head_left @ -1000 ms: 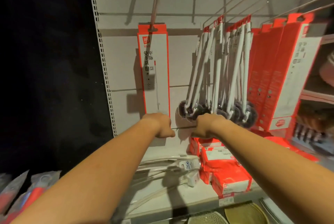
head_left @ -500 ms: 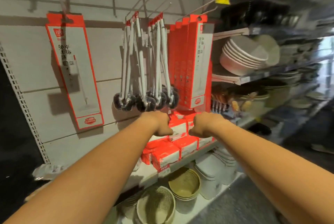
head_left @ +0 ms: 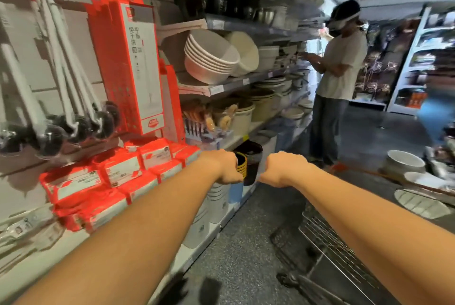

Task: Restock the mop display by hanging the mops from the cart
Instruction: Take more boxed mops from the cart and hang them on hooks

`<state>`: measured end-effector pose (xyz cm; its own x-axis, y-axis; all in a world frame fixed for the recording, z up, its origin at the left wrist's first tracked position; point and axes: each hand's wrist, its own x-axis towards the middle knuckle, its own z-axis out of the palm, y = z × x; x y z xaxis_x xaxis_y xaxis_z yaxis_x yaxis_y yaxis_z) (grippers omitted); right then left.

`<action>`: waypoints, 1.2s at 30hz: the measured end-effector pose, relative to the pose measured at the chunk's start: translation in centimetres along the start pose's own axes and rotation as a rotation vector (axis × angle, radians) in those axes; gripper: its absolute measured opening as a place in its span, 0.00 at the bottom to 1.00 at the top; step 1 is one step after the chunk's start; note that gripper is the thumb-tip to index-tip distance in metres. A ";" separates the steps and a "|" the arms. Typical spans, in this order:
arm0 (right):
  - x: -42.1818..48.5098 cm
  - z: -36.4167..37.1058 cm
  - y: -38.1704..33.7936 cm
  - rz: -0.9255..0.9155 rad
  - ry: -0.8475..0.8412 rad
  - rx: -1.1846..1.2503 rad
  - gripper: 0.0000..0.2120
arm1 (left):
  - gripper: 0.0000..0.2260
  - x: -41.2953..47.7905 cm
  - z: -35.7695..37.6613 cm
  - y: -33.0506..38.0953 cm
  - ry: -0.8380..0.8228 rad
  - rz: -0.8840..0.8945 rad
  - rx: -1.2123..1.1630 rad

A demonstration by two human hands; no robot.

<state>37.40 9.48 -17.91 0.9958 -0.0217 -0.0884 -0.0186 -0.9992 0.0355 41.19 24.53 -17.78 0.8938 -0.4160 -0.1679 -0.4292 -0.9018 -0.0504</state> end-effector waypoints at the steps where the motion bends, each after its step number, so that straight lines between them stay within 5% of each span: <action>1: -0.2 0.6 2.0 0.020 -0.019 -0.004 0.13 | 0.14 0.9 0.3 1.9 -0.008 0.022 -0.007; 11: 0.1 6.3 15.3 0.216 -0.118 0.070 0.15 | 0.15 8.2 2.3 14.2 -0.112 0.201 0.019; 30: 5.4 10.3 28.0 0.773 -0.167 0.123 0.13 | 0.20 28.1 3.7 26.2 -0.078 0.762 0.165; 36: 4.5 11.7 30.9 0.931 -0.204 0.158 0.22 | 0.21 30.5 4.4 30.7 -0.110 0.895 0.192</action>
<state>40.26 -21.88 -28.83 0.5415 -0.7979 -0.2648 -0.8195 -0.5713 0.0456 54.73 -15.34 -28.77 0.2053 -0.9264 -0.3157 -0.9774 -0.2105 -0.0178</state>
